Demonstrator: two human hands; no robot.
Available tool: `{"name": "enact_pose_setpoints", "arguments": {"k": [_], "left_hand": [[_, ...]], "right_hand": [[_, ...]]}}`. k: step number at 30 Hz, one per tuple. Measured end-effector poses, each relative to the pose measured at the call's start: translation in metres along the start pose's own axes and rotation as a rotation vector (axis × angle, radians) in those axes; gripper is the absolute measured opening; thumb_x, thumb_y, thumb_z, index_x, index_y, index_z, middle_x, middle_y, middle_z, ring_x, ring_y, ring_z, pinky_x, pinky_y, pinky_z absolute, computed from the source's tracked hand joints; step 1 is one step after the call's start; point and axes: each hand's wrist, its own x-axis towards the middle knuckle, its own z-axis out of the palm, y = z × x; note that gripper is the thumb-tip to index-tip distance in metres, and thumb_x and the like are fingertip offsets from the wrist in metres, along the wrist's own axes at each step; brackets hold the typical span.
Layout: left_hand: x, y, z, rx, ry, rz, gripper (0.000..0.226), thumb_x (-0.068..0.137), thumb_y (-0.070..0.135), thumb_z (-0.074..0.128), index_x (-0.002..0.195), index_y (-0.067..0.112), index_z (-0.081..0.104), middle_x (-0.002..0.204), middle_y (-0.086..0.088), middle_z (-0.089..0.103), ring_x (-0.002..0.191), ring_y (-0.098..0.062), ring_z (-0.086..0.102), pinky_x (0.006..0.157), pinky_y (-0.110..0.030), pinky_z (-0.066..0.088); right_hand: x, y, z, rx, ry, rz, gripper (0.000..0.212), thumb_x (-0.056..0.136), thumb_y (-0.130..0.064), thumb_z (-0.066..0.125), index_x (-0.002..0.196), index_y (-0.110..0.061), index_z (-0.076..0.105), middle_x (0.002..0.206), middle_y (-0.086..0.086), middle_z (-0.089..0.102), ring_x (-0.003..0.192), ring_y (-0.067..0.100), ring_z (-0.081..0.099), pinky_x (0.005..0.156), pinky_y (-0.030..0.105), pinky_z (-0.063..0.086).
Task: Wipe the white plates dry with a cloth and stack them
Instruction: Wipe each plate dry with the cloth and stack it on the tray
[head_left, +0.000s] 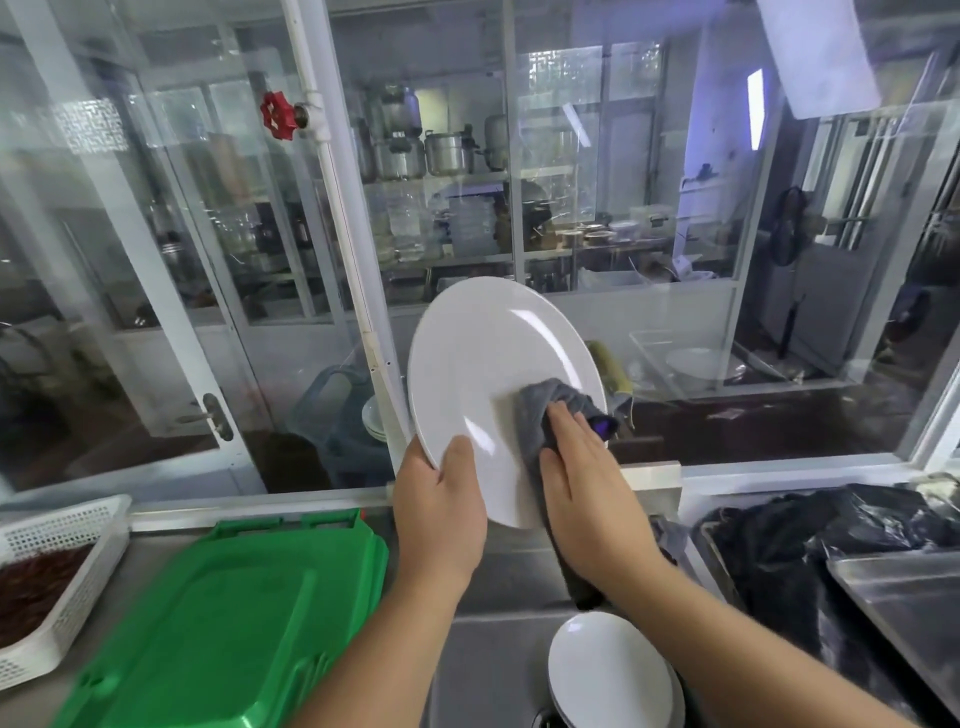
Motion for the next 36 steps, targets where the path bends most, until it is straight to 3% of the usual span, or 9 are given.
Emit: {"name": "enact_pose_setpoints", "arguments": {"k": [4, 9, 12, 14, 18, 22, 25, 30, 36], "left_hand": [[0.002, -0.003, -0.001, -0.048, 0.008, -0.023, 0.034, 0.089, 0.039, 0.057, 0.117, 0.029, 0.073, 0.107, 0.014, 0.079, 0.101, -0.009, 0.074, 0.099, -0.054, 0.059], [-0.002, -0.008, -0.003, -0.115, -0.037, -0.012, 0.031, 0.089, 0.033, 0.057, 0.114, 0.035, 0.074, 0.110, 0.011, 0.080, 0.106, -0.013, 0.074, 0.100, -0.052, 0.059], [-0.008, -0.008, -0.004, -0.142, -0.084, 0.015, 0.031, 0.089, 0.034, 0.058, 0.115, 0.043, 0.073, 0.112, 0.014, 0.080, 0.105, -0.008, 0.074, 0.094, -0.043, 0.059], [-0.013, -0.007, -0.005, -0.161, -0.099, 0.033, 0.030, 0.089, 0.037, 0.059, 0.113, 0.047, 0.073, 0.109, 0.014, 0.080, 0.099, -0.004, 0.074, 0.087, -0.037, 0.058], [-0.019, -0.005, -0.006, -0.227, -0.100, 0.054, 0.033, 0.089, 0.035, 0.060, 0.117, 0.045, 0.074, 0.117, 0.011, 0.079, 0.110, -0.008, 0.073, 0.094, -0.039, 0.056], [-0.022, -0.007, -0.005, -0.340, -0.093, 0.004, 0.035, 0.088, 0.033, 0.064, 0.121, 0.037, 0.076, 0.124, 0.005, 0.078, 0.120, -0.018, 0.072, 0.105, -0.046, 0.054], [-0.023, -0.009, -0.004, -0.396, -0.084, -0.025, 0.039, 0.087, 0.033, 0.065, 0.124, 0.035, 0.075, 0.127, 0.005, 0.077, 0.121, -0.018, 0.071, 0.104, -0.043, 0.054], [-0.027, -0.013, 0.005, -0.442, -0.057, -0.075, 0.057, 0.081, 0.038, 0.066, 0.137, 0.030, 0.066, 0.127, 0.012, 0.076, 0.117, -0.008, 0.072, 0.096, -0.023, 0.060], [-0.029, -0.025, 0.001, -0.435, -0.273, -0.202, 0.040, 0.079, 0.039, 0.075, 0.118, 0.045, 0.077, 0.130, 0.009, 0.076, 0.123, -0.013, 0.070, 0.116, -0.049, 0.047]], "right_hand": [[-0.021, -0.006, -0.002, -0.036, -0.053, -0.154, 0.057, 0.108, -0.043, 0.031, 0.164, -0.030, 0.031, 0.165, -0.024, 0.025, 0.154, -0.010, 0.006, 0.122, 0.013, 0.008], [0.015, 0.009, -0.031, -0.196, -0.049, -0.249, 0.052, 0.110, -0.026, 0.043, 0.161, -0.017, 0.037, 0.166, -0.004, 0.036, 0.157, 0.013, 0.020, 0.122, 0.011, -0.002], [0.043, 0.017, -0.050, -0.194, 0.031, -0.117, 0.053, 0.109, -0.025, 0.046, 0.161, -0.019, 0.037, 0.169, -0.002, 0.034, 0.160, 0.025, 0.018, 0.130, 0.038, 0.011], [0.053, 0.020, -0.061, -0.064, 0.102, -0.026, 0.054, 0.108, -0.027, 0.052, 0.160, -0.027, 0.038, 0.165, -0.007, 0.039, 0.157, 0.024, 0.025, 0.126, 0.048, 0.027], [0.045, 0.022, -0.066, 0.415, 0.206, 0.368, 0.066, 0.095, -0.049, 0.069, 0.153, -0.042, 0.038, 0.134, -0.022, 0.054, 0.114, 0.007, 0.059, 0.095, 0.034, 0.052], [0.030, 0.022, -0.056, 0.839, 0.194, 0.572, 0.022, 0.093, -0.036, 0.076, 0.109, -0.022, 0.073, 0.097, 0.003, 0.081, 0.076, 0.015, 0.078, 0.055, 0.027, 0.060], [0.013, 0.015, -0.044, 1.090, 0.170, 0.668, 0.021, 0.096, -0.029, 0.074, 0.112, -0.014, 0.072, 0.100, 0.012, 0.081, 0.086, 0.032, 0.079, 0.063, 0.040, 0.065], [-0.012, 0.004, -0.020, 1.391, 0.049, 0.750, 0.033, 0.101, -0.032, 0.066, 0.129, -0.014, 0.067, 0.115, 0.016, 0.078, 0.100, 0.036, 0.077, 0.075, 0.051, 0.065], [-0.001, 0.011, -0.030, 1.240, 0.215, 0.644, 0.019, 0.100, -0.014, 0.065, 0.118, -0.013, 0.070, 0.105, 0.016, 0.080, 0.086, 0.031, 0.077, 0.069, 0.045, 0.066]]}}
